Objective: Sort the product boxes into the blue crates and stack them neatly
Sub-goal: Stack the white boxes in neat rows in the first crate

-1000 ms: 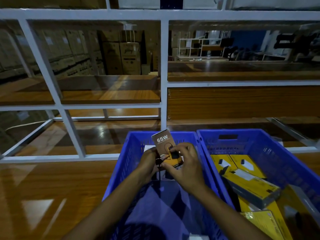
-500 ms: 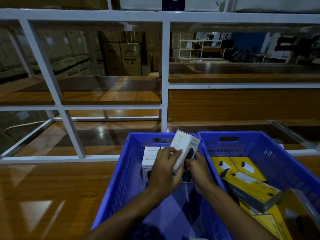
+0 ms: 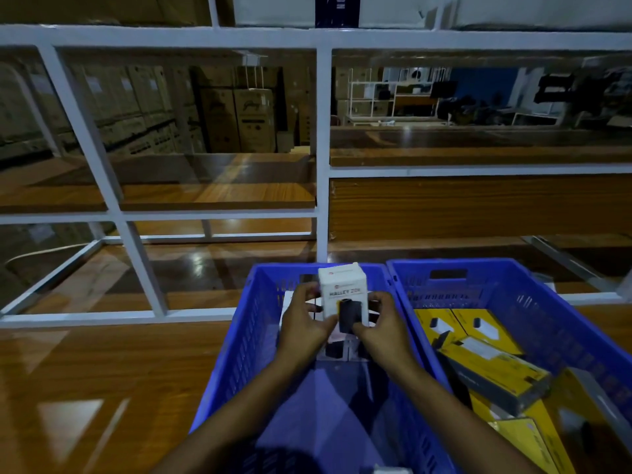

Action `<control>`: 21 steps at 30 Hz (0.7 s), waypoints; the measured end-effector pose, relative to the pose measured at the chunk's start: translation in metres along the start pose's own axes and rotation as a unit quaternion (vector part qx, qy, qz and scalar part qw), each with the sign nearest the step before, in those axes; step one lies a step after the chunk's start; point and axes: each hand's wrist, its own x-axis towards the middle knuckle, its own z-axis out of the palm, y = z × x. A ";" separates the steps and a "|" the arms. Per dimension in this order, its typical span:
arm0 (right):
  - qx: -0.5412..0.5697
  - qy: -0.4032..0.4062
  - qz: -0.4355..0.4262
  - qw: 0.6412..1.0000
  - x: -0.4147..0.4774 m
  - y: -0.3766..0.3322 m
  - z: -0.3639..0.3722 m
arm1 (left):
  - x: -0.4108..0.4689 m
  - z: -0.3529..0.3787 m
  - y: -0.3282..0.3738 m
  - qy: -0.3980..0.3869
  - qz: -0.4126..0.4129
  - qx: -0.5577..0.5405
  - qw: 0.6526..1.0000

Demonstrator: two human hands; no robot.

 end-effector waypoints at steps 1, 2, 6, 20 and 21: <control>-0.029 -0.015 -0.005 0.999 -0.001 0.001 0.001 | 0.004 -0.003 -0.003 -0.025 -0.033 -0.007 0.999; -0.063 -0.028 -0.008 0.998 -0.003 0.002 0.001 | 0.009 -0.007 -0.007 -0.054 -0.063 -0.002 0.997; -0.215 -0.109 -0.032 0.970 -0.010 0.000 -0.001 | 0.019 -0.006 -0.031 -0.175 -0.132 0.122 0.968; -0.455 -0.177 -0.007 0.873 0.000 0.002 -0.002 | 0.010 0.051 -0.090 -0.208 -0.050 0.242 0.947; -0.471 -0.180 -0.008 0.864 0.000 0.000 -0.002 | 0.007 0.055 -0.092 -0.201 -0.040 0.233 0.951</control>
